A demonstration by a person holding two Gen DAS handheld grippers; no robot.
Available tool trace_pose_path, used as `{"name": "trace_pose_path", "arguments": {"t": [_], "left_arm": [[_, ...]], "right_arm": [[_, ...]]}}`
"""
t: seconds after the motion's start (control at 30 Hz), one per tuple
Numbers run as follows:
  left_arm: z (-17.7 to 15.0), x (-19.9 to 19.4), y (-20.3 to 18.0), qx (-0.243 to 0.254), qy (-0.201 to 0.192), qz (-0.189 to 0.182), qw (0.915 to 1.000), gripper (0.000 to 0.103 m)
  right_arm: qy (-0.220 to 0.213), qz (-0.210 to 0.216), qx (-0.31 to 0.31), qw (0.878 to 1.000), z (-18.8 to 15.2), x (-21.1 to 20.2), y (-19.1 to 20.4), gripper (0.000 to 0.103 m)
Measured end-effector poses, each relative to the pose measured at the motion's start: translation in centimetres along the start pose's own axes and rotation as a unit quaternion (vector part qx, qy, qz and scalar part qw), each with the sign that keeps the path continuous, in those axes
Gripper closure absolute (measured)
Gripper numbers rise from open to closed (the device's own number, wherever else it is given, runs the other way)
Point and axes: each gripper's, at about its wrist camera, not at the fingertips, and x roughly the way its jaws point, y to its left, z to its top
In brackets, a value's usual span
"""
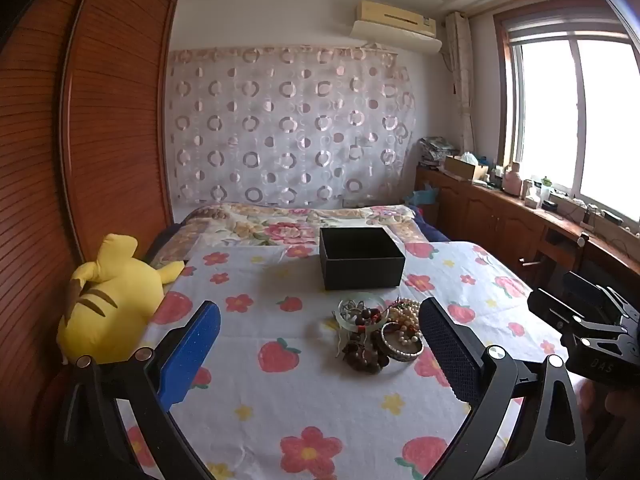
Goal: Organize jewelry
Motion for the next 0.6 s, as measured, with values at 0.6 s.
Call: {"name": "trace_pose_path", "arguments": {"t": [0.6], "left_arm": [[0.0,0.02,-0.06,0.006,0.001,0.002,1.0,0.007]], "right_arm": [[-0.002,0.0,0.0,1.0,-0.01,-0.11,-0.04,0.002]]}}
